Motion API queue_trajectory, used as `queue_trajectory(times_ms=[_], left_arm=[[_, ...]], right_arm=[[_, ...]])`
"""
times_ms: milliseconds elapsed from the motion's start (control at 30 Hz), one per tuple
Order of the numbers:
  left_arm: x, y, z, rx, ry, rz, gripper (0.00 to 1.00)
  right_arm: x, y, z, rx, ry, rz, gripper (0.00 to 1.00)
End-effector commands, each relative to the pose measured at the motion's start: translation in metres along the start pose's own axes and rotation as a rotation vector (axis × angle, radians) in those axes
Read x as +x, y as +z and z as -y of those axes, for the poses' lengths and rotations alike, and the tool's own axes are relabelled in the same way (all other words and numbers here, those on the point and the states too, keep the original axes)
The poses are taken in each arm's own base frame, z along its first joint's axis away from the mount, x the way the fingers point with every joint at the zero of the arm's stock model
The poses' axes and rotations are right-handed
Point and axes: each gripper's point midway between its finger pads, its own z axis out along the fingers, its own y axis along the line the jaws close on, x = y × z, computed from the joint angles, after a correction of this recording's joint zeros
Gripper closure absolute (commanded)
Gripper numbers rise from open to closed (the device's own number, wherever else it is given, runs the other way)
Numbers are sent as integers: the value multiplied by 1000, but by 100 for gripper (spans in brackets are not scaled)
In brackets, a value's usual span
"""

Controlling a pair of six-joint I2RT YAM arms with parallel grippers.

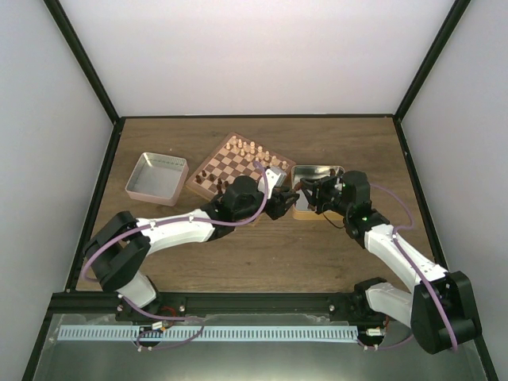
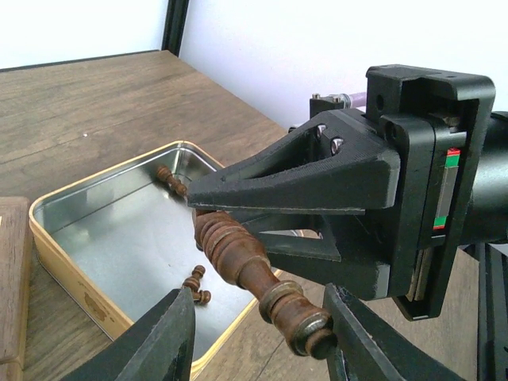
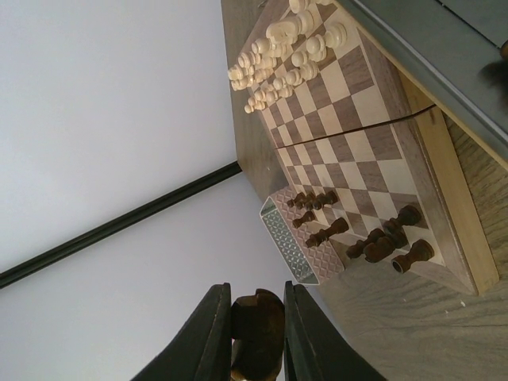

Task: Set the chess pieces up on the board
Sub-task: Pick up the chess piece from the storage box.

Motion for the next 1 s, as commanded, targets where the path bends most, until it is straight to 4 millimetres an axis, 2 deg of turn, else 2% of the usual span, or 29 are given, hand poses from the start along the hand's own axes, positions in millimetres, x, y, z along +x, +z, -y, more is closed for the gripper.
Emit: queue_trajectory(times_ms=[0, 167, 433, 600, 667, 833, 967], left_arm=[[-19, -1, 10, 23, 53, 66, 54], [-23, -2, 10, 19, 82, 78, 55], [-18, 0, 7, 0, 83, 59, 84], [-15, -2, -1, -61, 94, 13, 90], [-8, -5, -7, -97, 111, -45, 90], [12, -28, -22, -184, 153, -195, 90], [12, -56, -41, -286, 160, -271, 90]], right_arm=[[1, 0, 2, -1, -19, -20, 85], [3, 1, 4, 14, -25, -30, 85], [3, 1, 3, 11, -37, -28, 85], [-6, -1, 2, 18, -106, 28, 85], [-13, -2, -2, 27, -174, 75, 85], [-38, -10, -10, 94, -367, 230, 85], [-56, -22, -16, 151, -489, 350, 86]])
